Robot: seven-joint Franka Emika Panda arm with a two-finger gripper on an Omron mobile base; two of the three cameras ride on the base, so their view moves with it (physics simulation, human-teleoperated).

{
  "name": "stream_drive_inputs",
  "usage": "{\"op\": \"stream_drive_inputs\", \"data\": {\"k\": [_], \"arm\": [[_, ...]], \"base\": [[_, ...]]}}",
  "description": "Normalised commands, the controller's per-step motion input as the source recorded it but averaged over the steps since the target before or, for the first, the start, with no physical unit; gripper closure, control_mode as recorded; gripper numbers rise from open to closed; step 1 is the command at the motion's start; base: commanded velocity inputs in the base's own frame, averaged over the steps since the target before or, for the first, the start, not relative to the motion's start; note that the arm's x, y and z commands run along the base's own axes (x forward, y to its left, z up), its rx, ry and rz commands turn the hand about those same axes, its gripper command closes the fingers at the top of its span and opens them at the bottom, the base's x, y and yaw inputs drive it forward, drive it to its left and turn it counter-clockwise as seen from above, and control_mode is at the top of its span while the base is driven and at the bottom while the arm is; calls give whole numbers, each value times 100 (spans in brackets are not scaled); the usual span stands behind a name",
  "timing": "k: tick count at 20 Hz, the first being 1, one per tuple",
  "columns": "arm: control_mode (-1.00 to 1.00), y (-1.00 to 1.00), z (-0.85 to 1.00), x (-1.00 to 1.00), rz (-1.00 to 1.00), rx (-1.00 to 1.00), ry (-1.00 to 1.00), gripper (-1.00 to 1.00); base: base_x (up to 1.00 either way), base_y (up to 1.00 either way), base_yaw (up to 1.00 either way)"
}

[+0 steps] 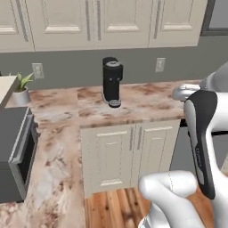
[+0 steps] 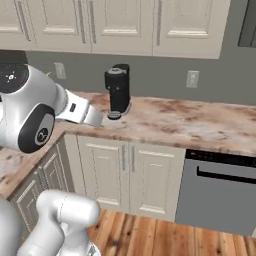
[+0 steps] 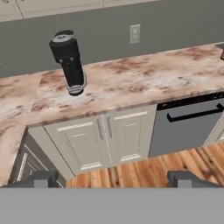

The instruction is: Place the large bottle from the dining counter next to the other large bottle outside the sink, and place the small bottle from the dining counter next to the other small bottle inside the sink.

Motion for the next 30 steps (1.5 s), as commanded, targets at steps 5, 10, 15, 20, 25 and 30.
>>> {"op": "stream_drive_inputs", "data": {"k": [5,10,15,20,25,30], "arm": [[100,0,0,0,0,0,0,-100],[100,0,0,0,0,0,0,-100],[100,0,0,0,0,0,0,-100],[100,0,0,0,0,0,0,-100],[100,0,0,0,0,0,0,-100],[100,0,0,0,0,0,0,-100]], "base": [[-95,9,2],[-97,11,2],[-98,29,3],[-100,18,3],[-100,13,2],[-100,11,1]]}}
